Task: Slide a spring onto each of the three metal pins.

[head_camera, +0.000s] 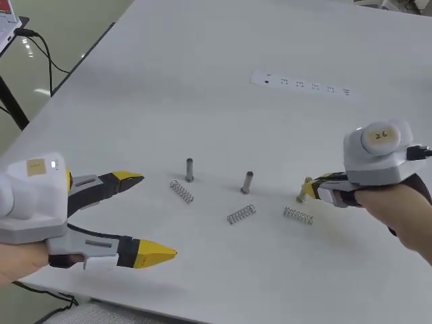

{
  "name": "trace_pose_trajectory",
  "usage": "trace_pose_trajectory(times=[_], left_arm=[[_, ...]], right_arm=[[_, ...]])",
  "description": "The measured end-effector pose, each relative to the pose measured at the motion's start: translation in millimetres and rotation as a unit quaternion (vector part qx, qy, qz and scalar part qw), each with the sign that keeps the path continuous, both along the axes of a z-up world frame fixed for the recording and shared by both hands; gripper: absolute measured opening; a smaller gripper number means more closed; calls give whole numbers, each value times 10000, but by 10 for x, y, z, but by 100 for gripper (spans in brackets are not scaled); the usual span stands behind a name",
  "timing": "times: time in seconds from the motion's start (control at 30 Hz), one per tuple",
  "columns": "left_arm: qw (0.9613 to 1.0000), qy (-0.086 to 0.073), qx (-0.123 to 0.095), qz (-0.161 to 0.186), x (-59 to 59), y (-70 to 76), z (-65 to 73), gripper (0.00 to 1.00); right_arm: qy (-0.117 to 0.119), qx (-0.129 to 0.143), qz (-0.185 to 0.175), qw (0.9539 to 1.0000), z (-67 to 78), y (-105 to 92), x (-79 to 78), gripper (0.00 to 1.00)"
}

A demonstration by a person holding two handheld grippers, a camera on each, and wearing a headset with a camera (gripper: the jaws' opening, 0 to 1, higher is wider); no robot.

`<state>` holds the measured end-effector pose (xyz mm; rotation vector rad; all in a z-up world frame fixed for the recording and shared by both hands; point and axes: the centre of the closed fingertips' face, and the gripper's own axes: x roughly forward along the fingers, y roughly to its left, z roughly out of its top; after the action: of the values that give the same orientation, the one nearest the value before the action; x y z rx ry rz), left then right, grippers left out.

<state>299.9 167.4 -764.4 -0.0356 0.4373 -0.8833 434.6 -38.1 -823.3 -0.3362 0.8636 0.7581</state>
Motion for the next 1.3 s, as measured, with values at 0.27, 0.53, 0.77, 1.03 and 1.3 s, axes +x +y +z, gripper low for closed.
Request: trace_pose_trajectory(times=[0.27,0.53,0.77,1.03,1.3], left_arm=[[10000,-7,1,1,-3,-8,8,88],[10000,-8,-11,3,-6,-17,8,88],[10000,-17,-12,13,-4,-14,9,89],[10000,-10,-12,8,-1,-15,4,89],[10000,-12,-11,18,-9,-10,1,89]], right_arm=[[41,-6,-41,10000,-3,-36,-26,11],[27,-42,3,10000,11,-43,-44,12],[-20,-11,16,10000,30,-40,-51,23],[-22,73,-37,10000,53,-58,-79,27],[-5,152,-32,9999,82,-52,-112,30]])
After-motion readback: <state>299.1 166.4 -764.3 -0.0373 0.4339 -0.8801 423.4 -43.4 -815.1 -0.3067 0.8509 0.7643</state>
